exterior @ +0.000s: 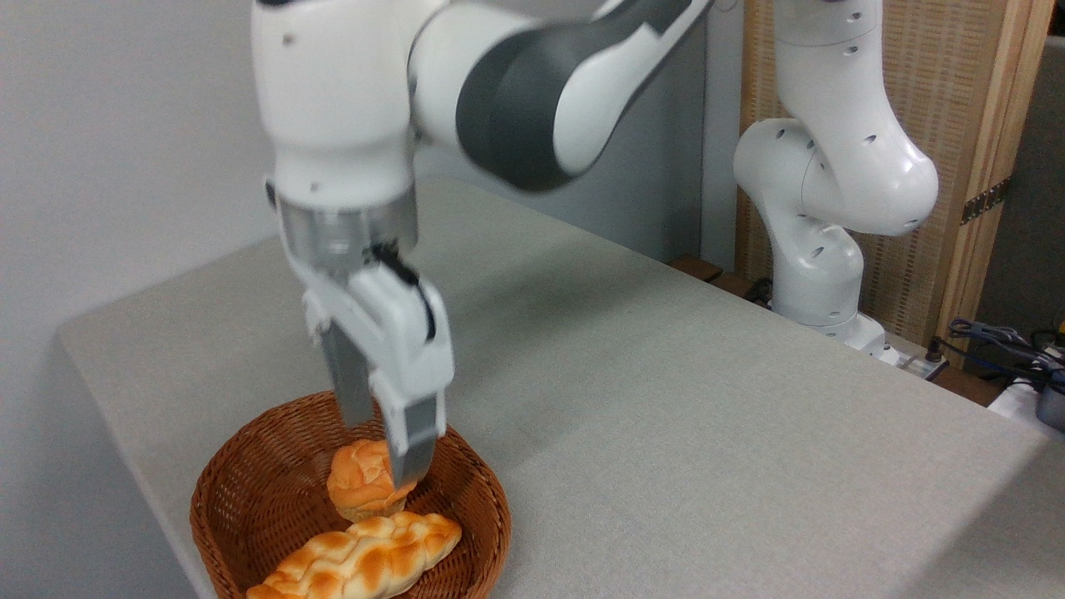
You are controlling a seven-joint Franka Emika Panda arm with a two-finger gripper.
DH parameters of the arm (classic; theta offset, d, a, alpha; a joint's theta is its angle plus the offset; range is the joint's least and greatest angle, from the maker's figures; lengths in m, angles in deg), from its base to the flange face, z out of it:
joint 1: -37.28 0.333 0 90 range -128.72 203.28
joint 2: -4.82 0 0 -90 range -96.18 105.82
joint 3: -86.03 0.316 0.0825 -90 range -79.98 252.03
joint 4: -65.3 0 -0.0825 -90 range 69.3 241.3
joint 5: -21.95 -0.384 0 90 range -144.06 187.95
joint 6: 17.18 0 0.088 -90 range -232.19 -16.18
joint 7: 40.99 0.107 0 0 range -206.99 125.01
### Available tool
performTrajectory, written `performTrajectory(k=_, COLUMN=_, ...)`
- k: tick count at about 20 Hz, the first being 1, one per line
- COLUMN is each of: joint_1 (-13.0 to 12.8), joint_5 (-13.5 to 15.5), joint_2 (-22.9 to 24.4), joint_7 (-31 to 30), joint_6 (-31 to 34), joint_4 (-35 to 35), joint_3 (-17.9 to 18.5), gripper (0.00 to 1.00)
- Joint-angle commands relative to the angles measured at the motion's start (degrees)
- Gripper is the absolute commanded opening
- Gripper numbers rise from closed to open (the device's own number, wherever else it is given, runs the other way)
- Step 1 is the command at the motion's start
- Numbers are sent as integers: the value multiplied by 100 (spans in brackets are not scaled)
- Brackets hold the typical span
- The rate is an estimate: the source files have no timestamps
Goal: Put bread into the basket
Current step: 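Open the gripper and raise it away from the basket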
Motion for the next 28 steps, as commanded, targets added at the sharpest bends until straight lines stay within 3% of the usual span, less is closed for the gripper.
performTrajectory(k=1, joint_1=845, joint_5=-81, joint_2=779, joint_7=-434, joint_6=855, joint_4=61, joint_3=-881, gripper=100)
performTrajectory(k=3, joint_1=901, joint_5=-168, joint_2=1035, joint_7=-708, joint_6=1295, joint_4=61, joint_3=-1033, gripper=100)
performTrajectory(k=4, joint_1=875, joint_5=-361, joint_2=1114, joint_7=-735, joint_6=1506, joint_4=61, joint_3=-1077, gripper=100)
performTrajectory(k=6, joint_1=630, joint_5=-634, joint_2=1238, joint_7=-779, joint_6=1762, joint_4=61, joint_3=-1148, gripper=100)
performTrajectory(k=10, joint_1=514, joint_5=-679, joint_2=1238, joint_7=-770, joint_6=1754, joint_4=105, joint_3=-1104, gripper=100)
performTrajectory(k=13, joint_1=23, joint_5=-811, joint_2=1230, joint_7=-753, joint_6=1649, joint_4=149, joint_3=-648, gripper=100)
performTrajectory(k=14, joint_1=-13, joint_5=-811, joint_2=1221, joint_7=-761, joint_6=1527, joint_4=157, joint_3=-604, gripper=100)
performTrajectory(k=28, joint_1=-66, joint_5=-758, joint_2=1150, joint_7=-893, joint_6=1209, joint_4=201, joint_3=-533, gripper=100)
